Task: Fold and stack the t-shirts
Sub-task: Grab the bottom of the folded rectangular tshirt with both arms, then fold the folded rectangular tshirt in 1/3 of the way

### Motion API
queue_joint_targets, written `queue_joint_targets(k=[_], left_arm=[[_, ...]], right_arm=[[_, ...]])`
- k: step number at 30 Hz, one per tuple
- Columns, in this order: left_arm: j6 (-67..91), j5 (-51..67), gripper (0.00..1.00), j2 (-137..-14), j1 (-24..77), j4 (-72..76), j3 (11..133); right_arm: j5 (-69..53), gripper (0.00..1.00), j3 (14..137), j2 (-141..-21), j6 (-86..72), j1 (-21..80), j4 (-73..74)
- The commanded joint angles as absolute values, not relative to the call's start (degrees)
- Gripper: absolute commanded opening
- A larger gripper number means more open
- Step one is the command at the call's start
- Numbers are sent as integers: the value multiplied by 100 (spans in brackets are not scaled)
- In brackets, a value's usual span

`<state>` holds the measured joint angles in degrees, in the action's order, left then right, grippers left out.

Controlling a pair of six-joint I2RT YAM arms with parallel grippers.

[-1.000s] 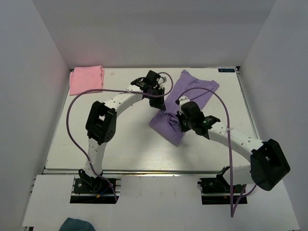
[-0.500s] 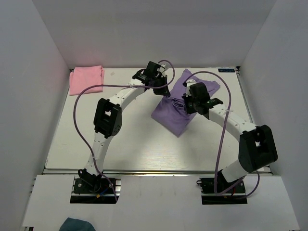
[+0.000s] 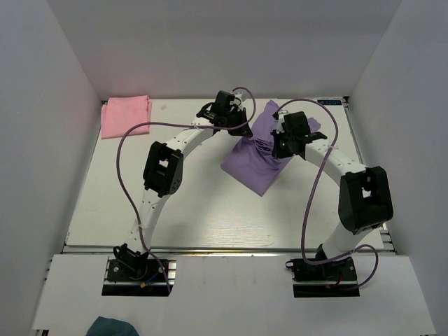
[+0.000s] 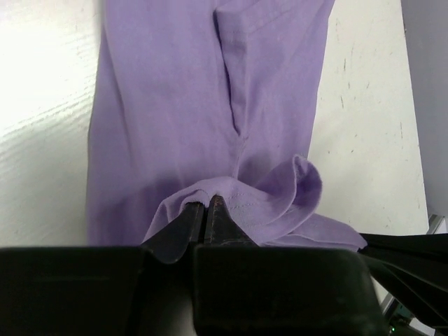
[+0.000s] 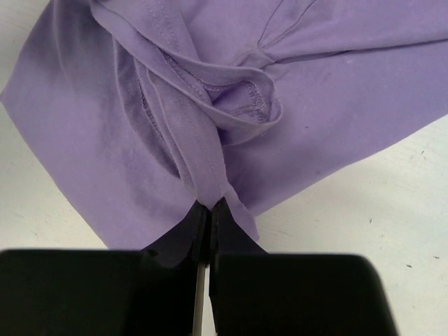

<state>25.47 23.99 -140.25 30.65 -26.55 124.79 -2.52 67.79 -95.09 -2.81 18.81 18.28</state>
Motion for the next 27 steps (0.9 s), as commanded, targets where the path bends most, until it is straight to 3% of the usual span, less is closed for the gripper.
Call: queue_joint_targets(k=[1, 4, 6, 8, 9, 10, 11, 12, 14, 16, 20, 27], left_arm=[[2610, 2496, 10, -14010, 3059, -2171, 12814], [2663, 2418, 11, -14062, 3059, -1978, 12814], [2663, 2417, 24, -14115, 3059, -1978, 12867], [2715, 2339, 51, -14115, 3059, -1925, 12937], [2716, 2286, 85, -14115, 3059, -1855, 12937], [2716, 2233, 100, -14115, 3059, -1854, 12938], [2716, 2050, 100, -14115, 3059, -1854, 12998], [2655, 1970, 100, -14115, 3059, -1907, 12999], [2602, 1811, 100, -14002, 3059, -1978, 12999], [2602, 1740, 100, -13800, 2997, -1978, 12720], [2418, 1609, 100, -13282, 2944, -1978, 12104], [2039, 1283, 100, -12613, 2944, -3242, 11365]], right_arm=[[-501, 0, 7145, -9746, -220, 1775, 1784], [-510, 0, 7286, -10009, -229, 1670, 1802], [-501, 0, 7513, -10133, -202, 1626, 1871], [-309, 6, 7846, -10518, -350, 1556, 2064], [-308, 30, 8066, -10668, -378, 1486, 2205], [-264, 44, 8155, -10748, -421, 1468, 2241], [-246, 53, 8269, -10871, -500, 1450, 2267], [-237, 69, 8340, -10907, -553, 1398, 2259], [-115, 77, 8586, -10960, -615, 1328, 2224], [-27, 90, 8857, -11048, -624, 1266, 2232], [211, 90, 8983, -10978, -510, 1248, 2303], [-1247, 90, 7351, -9846, -229, 1345, 1575]])
